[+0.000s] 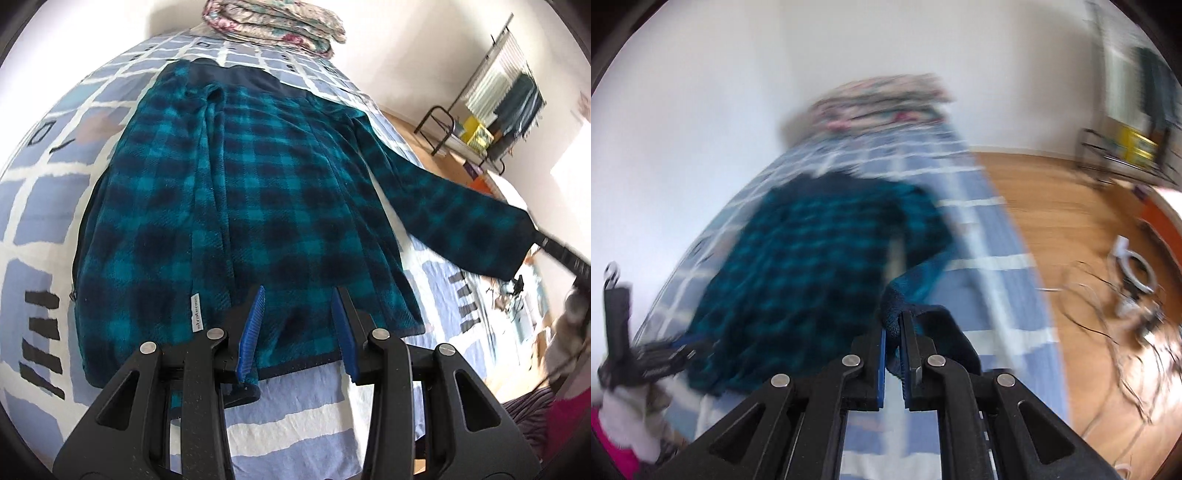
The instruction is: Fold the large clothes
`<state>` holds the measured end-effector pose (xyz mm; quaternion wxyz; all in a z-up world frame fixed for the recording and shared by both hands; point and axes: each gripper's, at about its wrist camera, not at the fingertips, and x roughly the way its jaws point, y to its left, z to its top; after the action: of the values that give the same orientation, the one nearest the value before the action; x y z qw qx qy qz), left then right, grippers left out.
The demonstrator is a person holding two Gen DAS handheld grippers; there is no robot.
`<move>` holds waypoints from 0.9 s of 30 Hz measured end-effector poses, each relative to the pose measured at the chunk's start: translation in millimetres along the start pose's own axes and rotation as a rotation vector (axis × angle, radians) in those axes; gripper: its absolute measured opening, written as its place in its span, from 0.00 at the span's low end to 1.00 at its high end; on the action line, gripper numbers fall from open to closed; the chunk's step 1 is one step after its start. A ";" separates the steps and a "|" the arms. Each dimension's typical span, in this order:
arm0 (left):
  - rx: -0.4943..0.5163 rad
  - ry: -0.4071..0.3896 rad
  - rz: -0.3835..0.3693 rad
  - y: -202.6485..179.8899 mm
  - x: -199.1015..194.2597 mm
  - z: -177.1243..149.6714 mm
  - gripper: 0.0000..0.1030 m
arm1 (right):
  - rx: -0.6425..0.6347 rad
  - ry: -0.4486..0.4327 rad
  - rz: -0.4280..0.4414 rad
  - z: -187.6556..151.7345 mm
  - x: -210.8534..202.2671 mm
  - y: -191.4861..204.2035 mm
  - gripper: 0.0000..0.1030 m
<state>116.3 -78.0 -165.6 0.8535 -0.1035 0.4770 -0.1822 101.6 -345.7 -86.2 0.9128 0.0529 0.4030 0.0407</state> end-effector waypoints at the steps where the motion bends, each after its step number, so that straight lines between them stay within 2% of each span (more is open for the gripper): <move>1: -0.014 -0.006 -0.005 2.8 -1.4 0.3 0.37 | -0.021 0.027 0.044 -2.5 8.6 13.3 0.04; 6: -0.080 -0.026 -0.011 17.2 -5.3 0.4 0.37 | -0.145 0.155 0.198 -27.7 46.9 70.5 0.04; 9: -0.109 -0.023 -0.011 24.3 -3.4 -1.0 0.37 | -0.199 0.265 0.294 -46.5 72.2 94.3 0.05; 10: -0.120 -0.019 -0.017 25.6 -2.2 -1.9 0.37 | -0.229 0.309 0.312 -53.4 80.8 101.3 0.07; 12: -0.152 -0.003 -0.049 27.7 2.5 -3.2 0.37 | -0.239 0.357 0.347 -57.2 85.7 102.7 0.22; 16: -0.176 0.019 -0.105 22.4 14.2 -3.1 0.38 | -0.211 0.319 0.429 -33.5 69.5 87.1 0.31; 18: -0.177 0.025 -0.131 14.8 22.8 -1.8 0.52 | -0.194 0.272 0.419 -15.9 65.0 74.1 0.33; 21: -0.159 0.040 -0.164 0.5 35.3 0.4 0.53 | -0.140 0.219 0.352 10.6 68.1 45.0 0.34; 26: -0.126 0.095 -0.197 -20.1 62.9 4.1 0.53 | 0.005 0.187 0.240 54.0 107.2 -18.2 0.36; 27: -0.128 0.106 -0.206 -21.8 68.5 4.3 0.53 | 0.042 0.179 0.212 63.0 118.9 -32.1 0.39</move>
<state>148.2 -125.9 -209.0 0.7954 -0.1964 0.5191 -0.2433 229.1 -367.7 -135.2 0.8624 0.1103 0.4759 0.1330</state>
